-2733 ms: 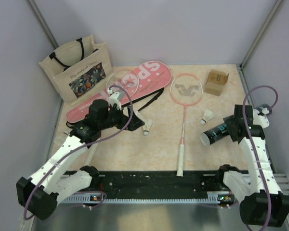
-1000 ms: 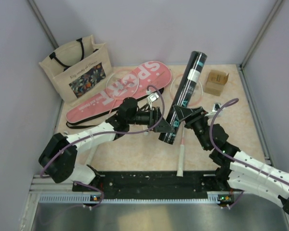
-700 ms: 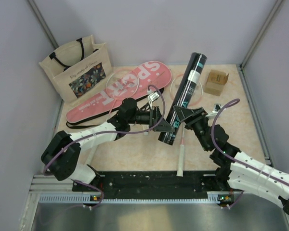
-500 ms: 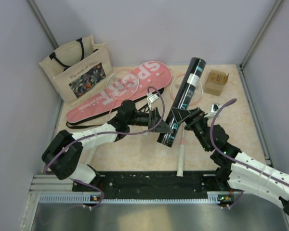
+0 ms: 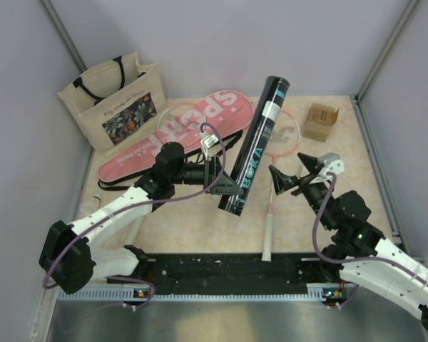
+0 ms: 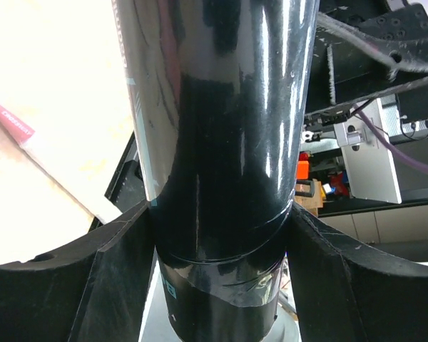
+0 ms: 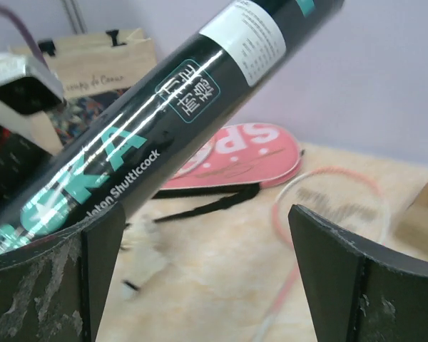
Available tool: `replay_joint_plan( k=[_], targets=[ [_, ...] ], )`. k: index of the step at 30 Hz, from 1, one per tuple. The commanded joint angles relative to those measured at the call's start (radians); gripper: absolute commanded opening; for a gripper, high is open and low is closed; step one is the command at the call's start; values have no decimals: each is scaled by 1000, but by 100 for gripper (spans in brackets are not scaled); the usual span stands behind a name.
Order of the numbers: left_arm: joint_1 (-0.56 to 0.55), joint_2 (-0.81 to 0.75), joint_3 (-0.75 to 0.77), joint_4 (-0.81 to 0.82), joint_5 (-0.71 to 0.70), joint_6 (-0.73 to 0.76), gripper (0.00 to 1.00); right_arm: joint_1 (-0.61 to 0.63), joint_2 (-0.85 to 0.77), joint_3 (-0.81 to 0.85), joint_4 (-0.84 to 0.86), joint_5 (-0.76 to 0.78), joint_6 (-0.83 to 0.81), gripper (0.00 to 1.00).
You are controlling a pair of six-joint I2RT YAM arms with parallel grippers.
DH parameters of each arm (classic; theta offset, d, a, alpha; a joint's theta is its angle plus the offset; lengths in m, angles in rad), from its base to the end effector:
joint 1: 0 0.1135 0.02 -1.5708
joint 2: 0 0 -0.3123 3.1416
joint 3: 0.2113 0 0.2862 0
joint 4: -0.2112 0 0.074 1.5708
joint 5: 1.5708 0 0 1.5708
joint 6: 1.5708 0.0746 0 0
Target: Pack up the badminton gear
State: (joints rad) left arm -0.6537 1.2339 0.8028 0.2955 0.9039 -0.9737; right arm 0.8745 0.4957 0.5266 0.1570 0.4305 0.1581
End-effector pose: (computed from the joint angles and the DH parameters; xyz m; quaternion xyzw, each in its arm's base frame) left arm 0.2145 -0.2382 0.3296 0.1756 0.7148 -0.6560 0.1672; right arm 0.1281 0.1047 0.3572 -0.0643 0.6411 0.2531 0.7217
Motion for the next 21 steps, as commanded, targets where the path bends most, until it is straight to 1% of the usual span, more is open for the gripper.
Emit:
replay_joint_plan(
  k=[1, 3, 4, 6, 7, 9, 11, 13, 17, 18, 21],
  targets=[
    [2, -92, 87, -215, -37, 138, 32, 6, 24, 55, 10, -192, -705, 96],
    [2, -116, 105, -291, -52, 164, 32, 6, 88, 82, -20, -232, -921, 96],
    [2, -125, 116, -347, -57, 170, 32, 6, 124, 90, -10, -234, -1021, 96],
    [2, -146, 127, -404, -57, 173, 32, 6, 185, 82, 51, -262, -1205, 96],
    [2, -157, 130, -420, -57, 168, 32, 6, 219, 73, 134, -268, -1262, 96],
    [2, -175, 137, -453, -53, 164, 32, 3, 302, 96, 177, -285, -1342, 96],
    [2, -194, 151, -504, -46, 164, 32, 3, 343, 122, 193, -349, -1399, 95],
    [2, -206, 168, -550, -48, 171, 32, 3, 375, 121, 248, -390, -1449, 95],
    [2, -215, 208, -645, -48, 179, 31, 4, 405, 115, 277, -424, -1532, 95],
    [2, -215, 217, -660, -49, 175, 31, 4, 406, 113, 274, -455, -1555, 95],
    [2, -212, 239, -687, -34, 158, 31, 14, 397, 118, 276, -478, -1615, 94]
  ],
)
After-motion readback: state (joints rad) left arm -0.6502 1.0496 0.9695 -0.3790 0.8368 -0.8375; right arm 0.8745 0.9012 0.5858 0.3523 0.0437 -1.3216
